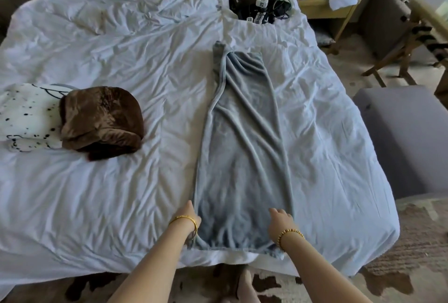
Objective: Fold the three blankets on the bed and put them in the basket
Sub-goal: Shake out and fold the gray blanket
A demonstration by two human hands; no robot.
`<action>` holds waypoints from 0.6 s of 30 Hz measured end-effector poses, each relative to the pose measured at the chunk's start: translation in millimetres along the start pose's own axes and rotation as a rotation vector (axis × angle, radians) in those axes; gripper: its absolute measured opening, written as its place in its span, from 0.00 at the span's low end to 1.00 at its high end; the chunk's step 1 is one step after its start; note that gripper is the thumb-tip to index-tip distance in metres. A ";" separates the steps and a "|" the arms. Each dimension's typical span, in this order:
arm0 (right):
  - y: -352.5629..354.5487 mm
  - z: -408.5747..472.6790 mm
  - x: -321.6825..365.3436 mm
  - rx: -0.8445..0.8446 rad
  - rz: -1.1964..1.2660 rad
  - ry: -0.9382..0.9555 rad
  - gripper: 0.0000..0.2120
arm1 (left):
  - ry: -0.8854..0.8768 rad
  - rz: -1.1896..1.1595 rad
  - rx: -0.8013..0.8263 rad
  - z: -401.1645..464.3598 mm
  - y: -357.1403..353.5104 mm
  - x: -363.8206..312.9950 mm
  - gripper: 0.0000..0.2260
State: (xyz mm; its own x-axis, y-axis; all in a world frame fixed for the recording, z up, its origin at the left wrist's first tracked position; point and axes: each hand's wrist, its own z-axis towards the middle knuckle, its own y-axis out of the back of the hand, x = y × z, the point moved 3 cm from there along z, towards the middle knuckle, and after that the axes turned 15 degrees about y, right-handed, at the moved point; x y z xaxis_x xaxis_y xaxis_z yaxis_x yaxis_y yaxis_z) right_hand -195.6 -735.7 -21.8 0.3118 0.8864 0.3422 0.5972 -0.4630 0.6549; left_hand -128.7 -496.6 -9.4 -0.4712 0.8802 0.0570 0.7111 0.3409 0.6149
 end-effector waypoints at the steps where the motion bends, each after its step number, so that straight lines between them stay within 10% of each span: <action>1: 11.8 11.6 5.7 -0.030 0.014 0.027 0.25 | -0.016 -0.009 -0.032 4.4 13.2 -11.3 0.23; 18: 177.7 294.5 67.0 -0.357 0.050 0.326 0.27 | -0.118 -0.237 -0.221 179.0 162.3 -225.0 0.30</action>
State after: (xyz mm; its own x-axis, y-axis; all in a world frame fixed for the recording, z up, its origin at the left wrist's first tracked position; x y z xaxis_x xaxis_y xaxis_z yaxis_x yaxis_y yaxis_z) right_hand 149.0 -758.5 -81.0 0.0517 0.8429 0.5355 0.2784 -0.5272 0.8029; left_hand 186.1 -580.1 -63.3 -0.5370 0.8217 -0.1909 0.4528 0.4717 0.7566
